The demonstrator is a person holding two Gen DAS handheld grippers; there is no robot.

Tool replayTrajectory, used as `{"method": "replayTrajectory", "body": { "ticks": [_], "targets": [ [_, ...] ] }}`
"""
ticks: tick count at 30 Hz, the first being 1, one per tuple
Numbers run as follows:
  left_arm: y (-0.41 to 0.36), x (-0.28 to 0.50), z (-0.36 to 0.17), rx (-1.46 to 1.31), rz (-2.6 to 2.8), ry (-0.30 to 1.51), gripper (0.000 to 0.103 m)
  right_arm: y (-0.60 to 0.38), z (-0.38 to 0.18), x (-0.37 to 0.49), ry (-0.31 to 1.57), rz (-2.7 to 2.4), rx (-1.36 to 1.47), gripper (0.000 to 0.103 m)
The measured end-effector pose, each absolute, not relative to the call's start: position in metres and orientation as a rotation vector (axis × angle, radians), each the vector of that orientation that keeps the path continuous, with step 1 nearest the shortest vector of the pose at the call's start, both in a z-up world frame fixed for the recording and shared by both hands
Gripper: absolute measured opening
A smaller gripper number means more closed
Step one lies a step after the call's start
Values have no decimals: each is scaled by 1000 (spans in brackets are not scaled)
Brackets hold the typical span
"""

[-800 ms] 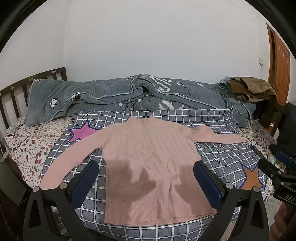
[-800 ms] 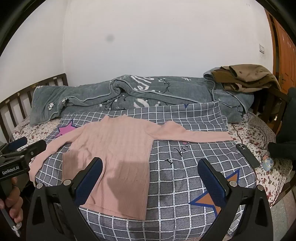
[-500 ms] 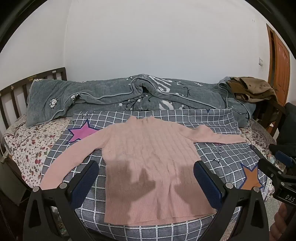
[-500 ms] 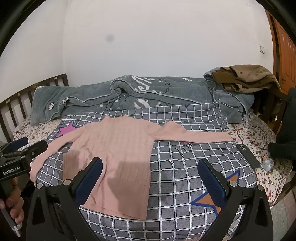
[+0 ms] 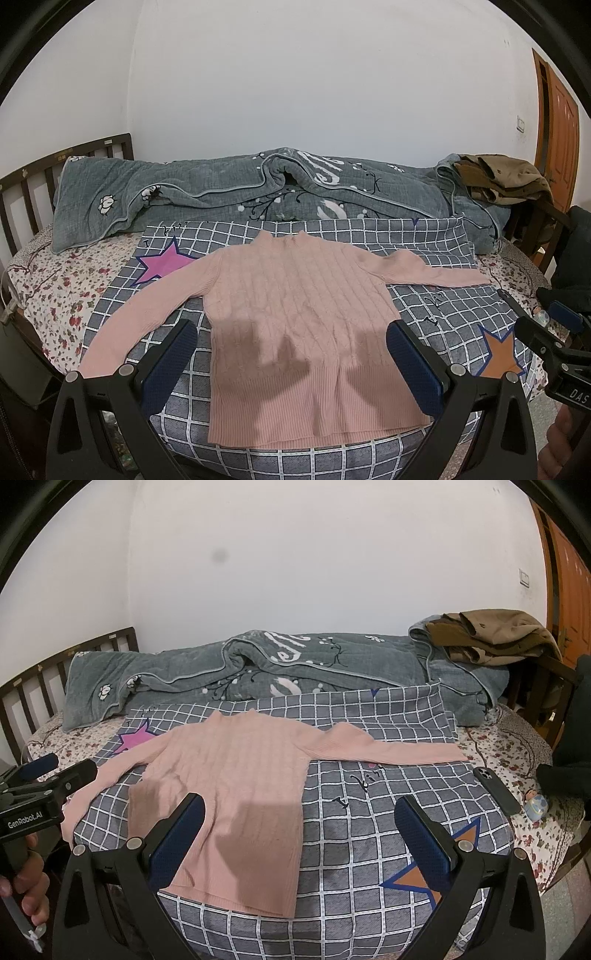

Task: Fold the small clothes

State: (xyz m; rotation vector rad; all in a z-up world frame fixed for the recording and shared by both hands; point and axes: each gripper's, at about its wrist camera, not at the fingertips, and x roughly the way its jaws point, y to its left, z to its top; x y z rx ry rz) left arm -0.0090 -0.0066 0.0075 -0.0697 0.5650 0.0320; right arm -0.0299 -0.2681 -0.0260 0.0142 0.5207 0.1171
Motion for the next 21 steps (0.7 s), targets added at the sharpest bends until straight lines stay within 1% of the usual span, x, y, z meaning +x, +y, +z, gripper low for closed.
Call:
{"method": "replayTrajectory", "body": {
  "ticks": [14, 21],
  "targets": [
    [-9, -8, 5, -100, 9, 561, 103, -269, -27, -29, 523, 120, 17, 101],
    [6, -1, -17, -133, 20, 579, 103, -259, -40, -16, 544, 145, 9, 101]
  ]
}}
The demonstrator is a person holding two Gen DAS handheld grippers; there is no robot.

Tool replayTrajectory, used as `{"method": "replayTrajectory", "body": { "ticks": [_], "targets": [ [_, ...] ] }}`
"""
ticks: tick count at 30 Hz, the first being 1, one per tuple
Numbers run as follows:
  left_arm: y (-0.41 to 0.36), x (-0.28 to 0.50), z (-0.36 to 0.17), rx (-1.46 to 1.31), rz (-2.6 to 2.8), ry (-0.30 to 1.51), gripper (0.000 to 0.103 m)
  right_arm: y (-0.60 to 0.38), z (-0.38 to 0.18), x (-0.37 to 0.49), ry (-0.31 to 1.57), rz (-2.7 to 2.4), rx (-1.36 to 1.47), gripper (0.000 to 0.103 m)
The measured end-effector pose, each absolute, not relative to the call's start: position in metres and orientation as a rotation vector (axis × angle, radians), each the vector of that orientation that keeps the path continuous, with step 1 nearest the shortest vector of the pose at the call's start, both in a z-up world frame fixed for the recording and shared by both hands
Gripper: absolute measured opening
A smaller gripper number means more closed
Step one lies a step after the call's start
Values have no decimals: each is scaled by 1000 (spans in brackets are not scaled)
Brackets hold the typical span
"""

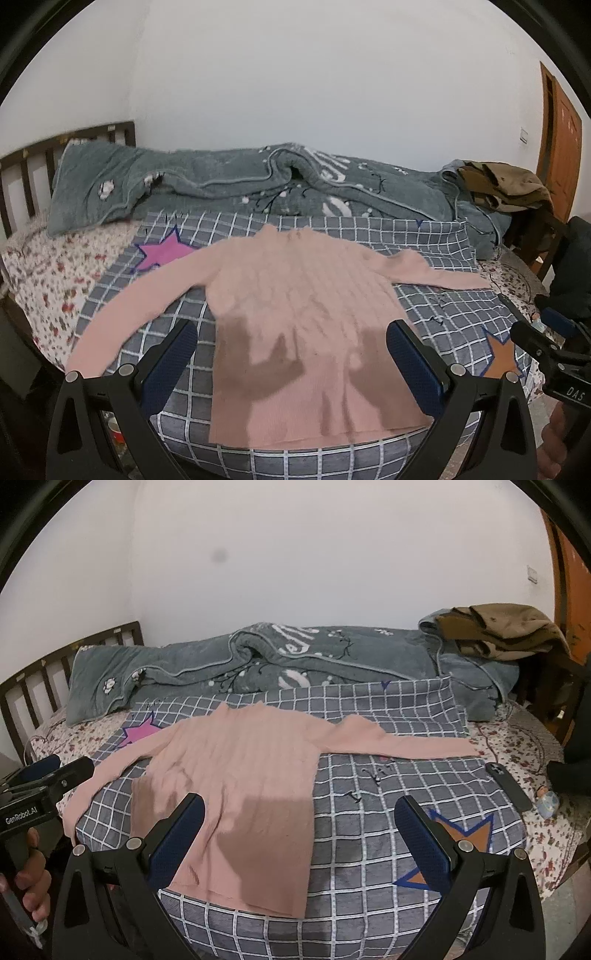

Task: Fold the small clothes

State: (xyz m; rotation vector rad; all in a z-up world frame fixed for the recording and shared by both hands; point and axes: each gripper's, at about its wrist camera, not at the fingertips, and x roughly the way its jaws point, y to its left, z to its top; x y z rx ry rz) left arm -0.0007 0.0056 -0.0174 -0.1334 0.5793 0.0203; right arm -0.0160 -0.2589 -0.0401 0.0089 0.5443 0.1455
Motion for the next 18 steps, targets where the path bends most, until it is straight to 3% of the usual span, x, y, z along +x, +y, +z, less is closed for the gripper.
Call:
{"method": "replayTrajectory", "body": {
  "ticks": [15, 18],
  "targets": [
    [116, 18, -144, -372, 151, 693, 102, -199, -112, 31, 578, 204, -117, 101],
    [145, 17, -157, -437, 217, 705, 96, -187, -121, 36, 570, 236, -126, 101]
  ]
}}
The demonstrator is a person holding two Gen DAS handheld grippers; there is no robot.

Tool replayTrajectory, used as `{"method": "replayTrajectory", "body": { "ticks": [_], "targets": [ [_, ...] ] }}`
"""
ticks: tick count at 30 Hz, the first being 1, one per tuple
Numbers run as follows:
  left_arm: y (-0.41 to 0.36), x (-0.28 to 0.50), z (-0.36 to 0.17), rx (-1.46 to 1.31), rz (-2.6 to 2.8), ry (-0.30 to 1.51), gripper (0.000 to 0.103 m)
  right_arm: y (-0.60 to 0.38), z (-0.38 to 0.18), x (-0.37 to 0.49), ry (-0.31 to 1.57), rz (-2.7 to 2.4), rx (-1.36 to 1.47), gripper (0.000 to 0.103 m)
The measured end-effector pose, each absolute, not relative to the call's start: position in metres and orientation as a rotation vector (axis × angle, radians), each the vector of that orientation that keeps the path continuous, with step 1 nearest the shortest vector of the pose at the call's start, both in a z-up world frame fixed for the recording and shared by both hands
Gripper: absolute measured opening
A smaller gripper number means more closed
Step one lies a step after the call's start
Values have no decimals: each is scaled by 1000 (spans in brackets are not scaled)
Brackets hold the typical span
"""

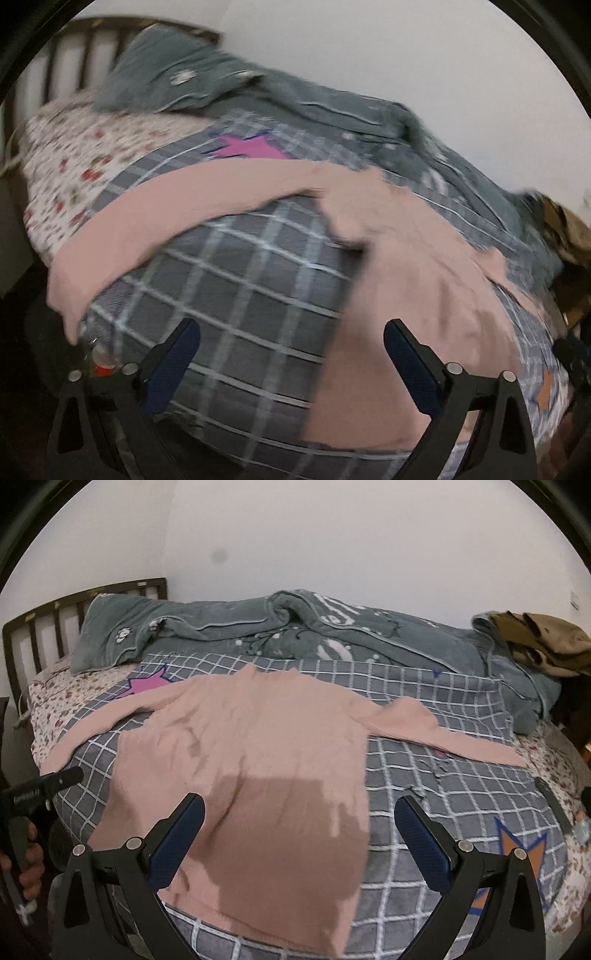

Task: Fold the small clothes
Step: 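Grasp the sweater sleeve nearest the left tool and lift it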

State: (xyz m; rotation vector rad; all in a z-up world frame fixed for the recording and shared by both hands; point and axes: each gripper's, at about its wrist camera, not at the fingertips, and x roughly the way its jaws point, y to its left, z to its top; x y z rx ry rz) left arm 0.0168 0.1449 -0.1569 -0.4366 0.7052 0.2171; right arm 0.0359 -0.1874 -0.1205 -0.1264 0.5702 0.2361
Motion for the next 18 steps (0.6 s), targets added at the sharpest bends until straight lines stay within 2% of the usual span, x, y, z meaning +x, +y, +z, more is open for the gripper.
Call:
{"method": "replayTrajectory", "body": {
  "ticks": [2, 4, 9, 13, 18],
  "targets": [
    [167, 17, -166, -503, 277, 736, 83, -185, -123, 41, 592, 275, -112, 101],
    [187, 14, -174, -583, 295, 744, 77, -180, -125, 45, 605, 325, -82, 101],
    [234, 7, -188, -744, 327, 689, 76, -171, -126, 51, 571, 349, -72, 101],
    [253, 8, -195, -813, 332, 662, 65, -169, -128, 62, 595, 375, -51, 101],
    [280, 11, -214, -991, 272, 633, 65, -168, -125, 74, 629, 369, -33, 101]
  ]
}}
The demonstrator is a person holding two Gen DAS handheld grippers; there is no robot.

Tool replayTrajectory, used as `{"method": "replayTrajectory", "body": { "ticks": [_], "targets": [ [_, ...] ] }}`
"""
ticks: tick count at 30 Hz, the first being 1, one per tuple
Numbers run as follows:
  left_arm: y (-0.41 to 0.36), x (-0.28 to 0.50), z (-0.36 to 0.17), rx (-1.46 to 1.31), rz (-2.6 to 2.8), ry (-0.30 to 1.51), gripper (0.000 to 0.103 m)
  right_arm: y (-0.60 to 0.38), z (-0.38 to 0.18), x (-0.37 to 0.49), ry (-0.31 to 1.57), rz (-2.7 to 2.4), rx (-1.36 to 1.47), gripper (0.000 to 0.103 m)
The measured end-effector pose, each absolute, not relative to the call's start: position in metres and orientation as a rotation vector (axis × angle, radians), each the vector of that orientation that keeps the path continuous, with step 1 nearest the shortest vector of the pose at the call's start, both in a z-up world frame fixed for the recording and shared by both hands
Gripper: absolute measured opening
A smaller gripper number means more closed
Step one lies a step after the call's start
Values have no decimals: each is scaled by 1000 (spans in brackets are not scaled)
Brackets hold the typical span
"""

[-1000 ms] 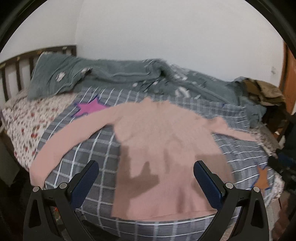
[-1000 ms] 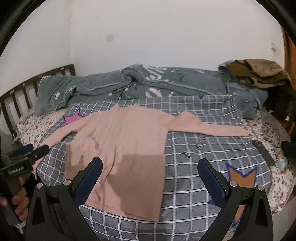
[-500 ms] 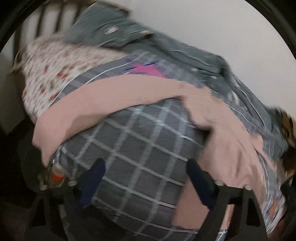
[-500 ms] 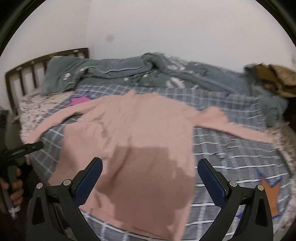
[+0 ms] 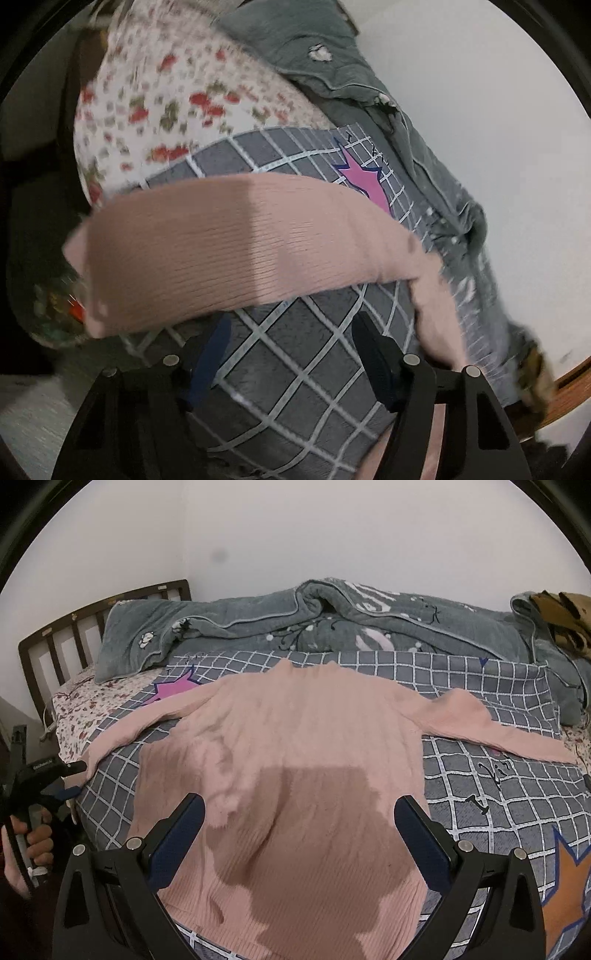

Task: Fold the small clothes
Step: 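Grasp the sweater sleeve nearest the left tool and lift it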

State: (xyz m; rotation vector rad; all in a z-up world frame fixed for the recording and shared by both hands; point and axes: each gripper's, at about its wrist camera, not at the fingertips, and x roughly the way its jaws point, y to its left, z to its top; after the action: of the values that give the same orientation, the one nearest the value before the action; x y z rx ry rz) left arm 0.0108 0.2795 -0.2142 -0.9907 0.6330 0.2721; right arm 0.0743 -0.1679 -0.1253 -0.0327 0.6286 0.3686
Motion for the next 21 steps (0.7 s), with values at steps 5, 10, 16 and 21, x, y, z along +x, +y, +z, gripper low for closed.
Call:
{"method": "replayTrajectory", "body": {
  "ticks": [5, 10, 16, 21],
  "targets": [
    [298, 11, -225, -1086, 302, 588, 57, -174, -114, 75, 615, 375, 14, 101],
    [312, 11, -229, -1118, 378, 579, 36, -182, -105, 77, 593, 382, 47, 101],
    [324, 2, -218, -1049, 526, 541, 29, -193, -102, 81, 611, 410, 63, 101],
    [331, 6, -198, -967, 586, 556, 7, -208, -99, 79, 575, 394, 63, 101]
  ]
}}
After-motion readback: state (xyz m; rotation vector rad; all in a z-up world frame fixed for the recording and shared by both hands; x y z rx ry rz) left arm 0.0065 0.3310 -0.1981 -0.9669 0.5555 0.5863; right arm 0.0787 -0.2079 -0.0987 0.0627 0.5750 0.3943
